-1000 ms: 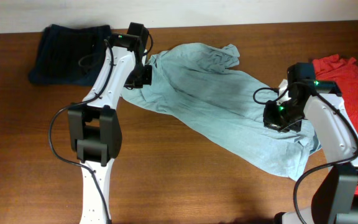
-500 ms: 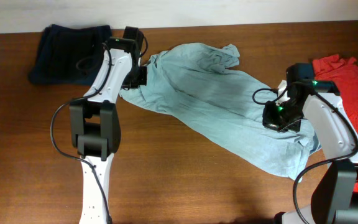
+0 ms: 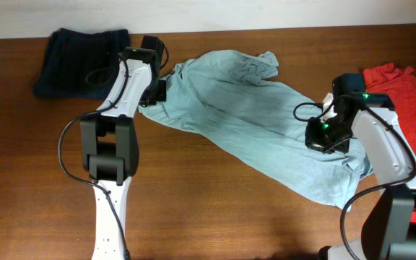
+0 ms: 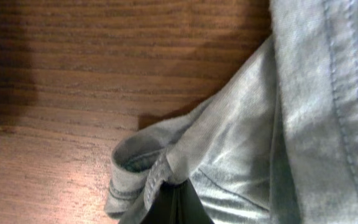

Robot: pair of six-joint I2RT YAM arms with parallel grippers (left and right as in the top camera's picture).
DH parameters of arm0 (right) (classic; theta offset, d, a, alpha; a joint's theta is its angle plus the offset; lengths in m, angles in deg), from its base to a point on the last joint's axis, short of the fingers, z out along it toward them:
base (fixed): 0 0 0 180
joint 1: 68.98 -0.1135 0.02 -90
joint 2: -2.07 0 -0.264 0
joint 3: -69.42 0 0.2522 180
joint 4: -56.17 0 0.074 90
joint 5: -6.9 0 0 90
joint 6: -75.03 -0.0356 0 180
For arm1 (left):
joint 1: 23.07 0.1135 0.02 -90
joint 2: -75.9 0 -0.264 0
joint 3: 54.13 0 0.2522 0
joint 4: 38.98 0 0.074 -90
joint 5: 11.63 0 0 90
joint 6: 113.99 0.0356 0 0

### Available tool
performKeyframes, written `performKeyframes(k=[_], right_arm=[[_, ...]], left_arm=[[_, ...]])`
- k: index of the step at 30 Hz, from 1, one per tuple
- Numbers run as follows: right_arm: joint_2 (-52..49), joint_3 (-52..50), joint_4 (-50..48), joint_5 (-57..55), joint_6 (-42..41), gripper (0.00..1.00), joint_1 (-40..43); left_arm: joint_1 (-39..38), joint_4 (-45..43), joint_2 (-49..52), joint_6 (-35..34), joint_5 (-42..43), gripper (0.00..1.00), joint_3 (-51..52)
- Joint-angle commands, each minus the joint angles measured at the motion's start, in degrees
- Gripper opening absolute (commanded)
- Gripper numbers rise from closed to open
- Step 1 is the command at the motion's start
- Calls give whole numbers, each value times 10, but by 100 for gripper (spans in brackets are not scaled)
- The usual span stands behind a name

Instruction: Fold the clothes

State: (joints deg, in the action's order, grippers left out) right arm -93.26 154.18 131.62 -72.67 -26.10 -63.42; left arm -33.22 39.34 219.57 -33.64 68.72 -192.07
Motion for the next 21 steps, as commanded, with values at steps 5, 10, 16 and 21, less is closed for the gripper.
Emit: performKeyframes(k=[5,10,16,21], right_arm=[[-5,-5,1,-6,4,10,-5],[-5,-5,1,-5,3,10,-5],[-5,-5,7,-5,3,11,-5],[-5,-5,7,-5,3,11,-5]], left_arm=[[13,5,14,1,2,1,24],[38,77,33,-26,-8,1,24],[89,171,49,-73,-21,1,34],[112,234,49,-77,-4,1,34]])
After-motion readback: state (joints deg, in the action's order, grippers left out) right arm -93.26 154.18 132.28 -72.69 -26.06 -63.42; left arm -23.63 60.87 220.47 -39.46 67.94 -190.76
